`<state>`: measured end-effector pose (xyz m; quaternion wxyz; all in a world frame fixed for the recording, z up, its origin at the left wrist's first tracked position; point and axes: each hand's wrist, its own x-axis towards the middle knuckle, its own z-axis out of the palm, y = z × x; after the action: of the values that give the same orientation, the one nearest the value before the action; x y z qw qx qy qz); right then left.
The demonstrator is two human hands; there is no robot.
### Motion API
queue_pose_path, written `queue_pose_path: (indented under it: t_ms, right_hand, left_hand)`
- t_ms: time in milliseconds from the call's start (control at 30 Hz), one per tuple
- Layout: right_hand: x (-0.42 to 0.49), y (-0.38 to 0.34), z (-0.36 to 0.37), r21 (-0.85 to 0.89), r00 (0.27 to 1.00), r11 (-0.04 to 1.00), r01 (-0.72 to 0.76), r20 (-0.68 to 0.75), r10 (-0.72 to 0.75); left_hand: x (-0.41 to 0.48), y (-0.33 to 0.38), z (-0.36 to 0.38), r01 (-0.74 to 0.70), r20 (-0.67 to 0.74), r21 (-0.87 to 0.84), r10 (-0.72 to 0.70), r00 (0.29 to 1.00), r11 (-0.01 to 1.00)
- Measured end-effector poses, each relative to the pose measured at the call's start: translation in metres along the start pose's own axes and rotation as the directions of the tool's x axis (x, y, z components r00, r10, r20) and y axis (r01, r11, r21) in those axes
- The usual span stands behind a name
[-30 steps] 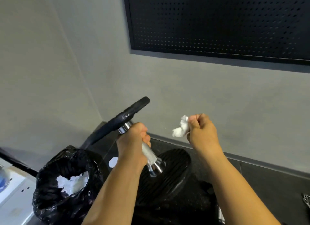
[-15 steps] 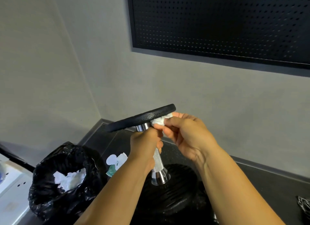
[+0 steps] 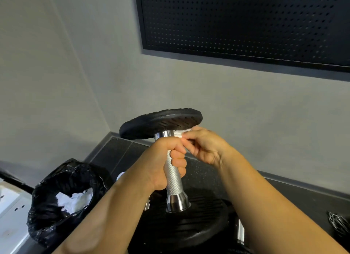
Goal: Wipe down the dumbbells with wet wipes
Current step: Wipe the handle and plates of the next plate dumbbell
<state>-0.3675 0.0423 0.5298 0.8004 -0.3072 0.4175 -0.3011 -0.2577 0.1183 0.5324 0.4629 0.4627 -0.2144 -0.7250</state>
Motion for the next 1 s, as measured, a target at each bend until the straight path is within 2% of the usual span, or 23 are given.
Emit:
queue_pose_path:
  t_ms: [100, 233, 367, 467, 533, 633, 767, 933, 1000]
  right_hand:
    - [-0.003, 0.002, -0.004, 0.002, 0.999, 1.0, -0.011, 0.042, 0.011]
    - [-0.009, 0.003, -0.002, 0.018, 0.995, 0.997, 0.081, -0.051, -0.08]
    - [-0.015, 0.0, 0.0, 0.006, 0.957, 0.97, 0.243, -0.168, -0.238]
    - [-0.025, -0.003, 0.003, -0.092, 0.914, 0.947, 0.307, -0.248, -0.321]
    - [-0.031, -0.005, 0.005, -0.139, 0.893, 0.934, 0.329, -0.276, -0.356]
    - [-0.037, -0.004, 0.007, -0.094, 0.906, 0.941, 0.326, -0.251, -0.34]
    - [-0.036, -0.002, 0.007, 0.015, 0.949, 0.965, 0.262, -0.184, -0.255]
    - [-0.02, 0.009, -0.004, -0.081, 0.963, 0.975, 0.208, -0.156, -0.218]
    - [-0.018, 0.014, -0.01, -0.027, 0.978, 0.983, 0.183, -0.096, -0.185]
  left_hand:
    - [-0.002, 0.002, -0.002, 0.101, 0.122, -0.063, -0.093, 0.988, 0.993]
    - [-0.002, -0.001, -0.001, 0.091, 0.114, -0.051, -0.084, 0.99, 0.995]
    - [-0.002, 0.0, 0.009, 0.054, -0.046, 0.038, -0.052, 0.998, 0.998]
    - [0.006, -0.005, 0.012, 0.023, -0.192, 0.013, -0.02, 0.981, 1.0]
    - [0.011, -0.007, 0.012, -0.003, -0.255, 0.033, 0.011, 0.967, 0.999]
    - [0.015, -0.007, 0.013, -0.005, -0.288, 0.091, 0.031, 0.957, 0.996]
    - [0.012, -0.007, 0.012, 0.0, -0.246, 0.134, 0.033, 0.969, 0.991]
    - [0.004, -0.007, 0.014, 0.044, -0.082, 0.137, -0.033, 0.996, 0.99]
    - [0.001, -0.006, 0.016, 0.07, -0.017, 0.131, -0.068, 0.998, 0.989]
